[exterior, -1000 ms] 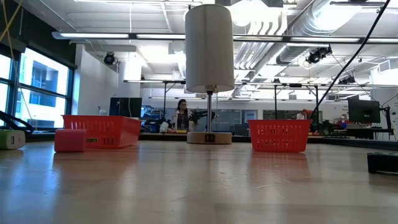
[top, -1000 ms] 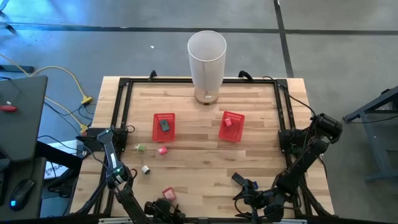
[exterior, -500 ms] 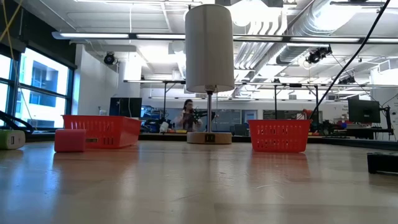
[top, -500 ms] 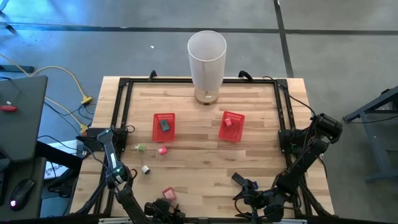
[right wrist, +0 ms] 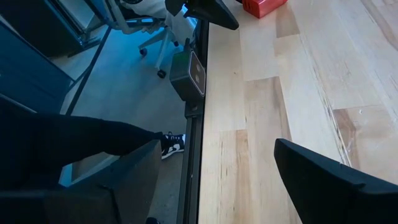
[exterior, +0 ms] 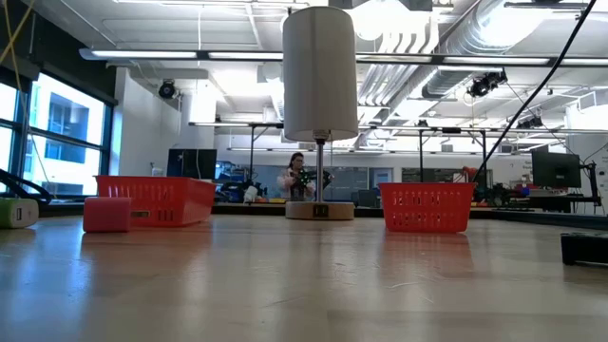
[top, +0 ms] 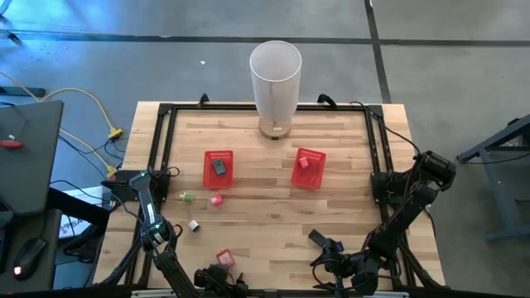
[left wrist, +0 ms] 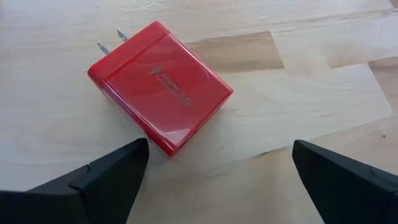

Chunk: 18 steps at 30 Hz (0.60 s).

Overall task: Pick & Place Office items
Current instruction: Put the red charger adapter into the right red bin

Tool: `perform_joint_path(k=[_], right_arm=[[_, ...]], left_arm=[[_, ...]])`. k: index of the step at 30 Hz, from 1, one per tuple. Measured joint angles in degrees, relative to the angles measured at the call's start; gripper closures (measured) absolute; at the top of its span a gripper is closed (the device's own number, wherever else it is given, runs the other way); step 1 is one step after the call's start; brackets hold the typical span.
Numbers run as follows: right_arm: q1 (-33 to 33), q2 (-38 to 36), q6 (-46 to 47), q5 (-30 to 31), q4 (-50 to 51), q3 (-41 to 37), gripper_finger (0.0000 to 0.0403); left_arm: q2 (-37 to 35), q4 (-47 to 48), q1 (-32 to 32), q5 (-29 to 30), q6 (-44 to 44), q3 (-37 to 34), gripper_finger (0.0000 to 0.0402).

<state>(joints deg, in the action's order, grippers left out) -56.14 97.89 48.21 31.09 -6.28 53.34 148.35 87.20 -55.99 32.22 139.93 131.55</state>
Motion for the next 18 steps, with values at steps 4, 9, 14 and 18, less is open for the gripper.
perform_joint_path(k=[4, 9, 14, 18], right_arm=[[0.01, 0.0, -0.01, 0.02, 0.01, 0.0, 0.0102], [0.0, 0.0, 0.0, 0.0, 0.0, 0.0, 0.0102], [0.0, 0.0, -0.02, 0.02, 0.0, 0.0, 0.0102], [0.0, 0.0, 0.0, 0.02, 0.02, 0.0, 0.0102]], left_arm=[[0.0, 0.0, -0.02, -0.36, -0.39, 0.0, 0.0005], [0.0, 0.02, -0.07, -0.56, -0.39, -0.04, 0.0005], [-0.04, 0.21, 0.07, -2.94, 0.89, -0.04, 0.0005], [-0.04, -0.92, 0.04, -3.13, -2.65, -0.02, 0.0005]])
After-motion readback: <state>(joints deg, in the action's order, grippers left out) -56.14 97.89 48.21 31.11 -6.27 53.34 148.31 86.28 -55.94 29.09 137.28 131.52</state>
